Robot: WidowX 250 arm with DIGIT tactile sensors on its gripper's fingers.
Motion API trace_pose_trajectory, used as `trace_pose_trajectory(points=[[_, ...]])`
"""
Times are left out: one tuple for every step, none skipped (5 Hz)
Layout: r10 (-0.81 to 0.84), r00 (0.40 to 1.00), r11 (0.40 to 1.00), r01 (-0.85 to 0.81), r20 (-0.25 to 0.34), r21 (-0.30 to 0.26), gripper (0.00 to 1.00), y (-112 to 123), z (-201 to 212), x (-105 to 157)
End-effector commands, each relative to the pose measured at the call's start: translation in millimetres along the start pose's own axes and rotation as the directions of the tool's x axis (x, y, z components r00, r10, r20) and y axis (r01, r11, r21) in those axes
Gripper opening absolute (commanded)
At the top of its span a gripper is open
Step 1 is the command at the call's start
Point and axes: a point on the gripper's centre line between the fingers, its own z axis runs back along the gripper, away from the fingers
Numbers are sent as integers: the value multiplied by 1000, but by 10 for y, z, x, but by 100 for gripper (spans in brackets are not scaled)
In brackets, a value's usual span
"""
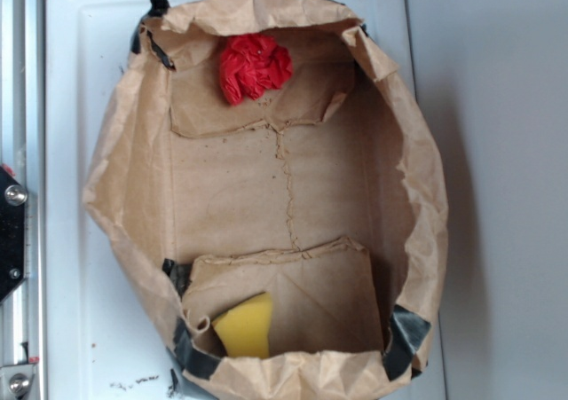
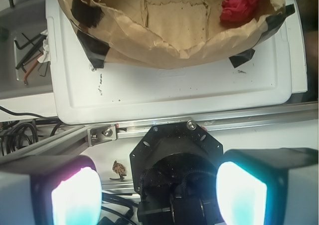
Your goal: Grab the red paper.
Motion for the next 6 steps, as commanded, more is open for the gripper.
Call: trace_pose_trajectory(points=[[139,987,990,-139,75,-4,100,-119,-234,516],[285,950,958,-286,129,-15,100,-88,-432,734],[407,897,913,-402,172,-61,100,-36,-615,928],[517,831,856,-509,208,-91,100,43,-772,1114],[564,800,824,-561,204,-81,100,131,-898,1272],[613,763,786,-615,203,-60,100,258,-955,1402]])
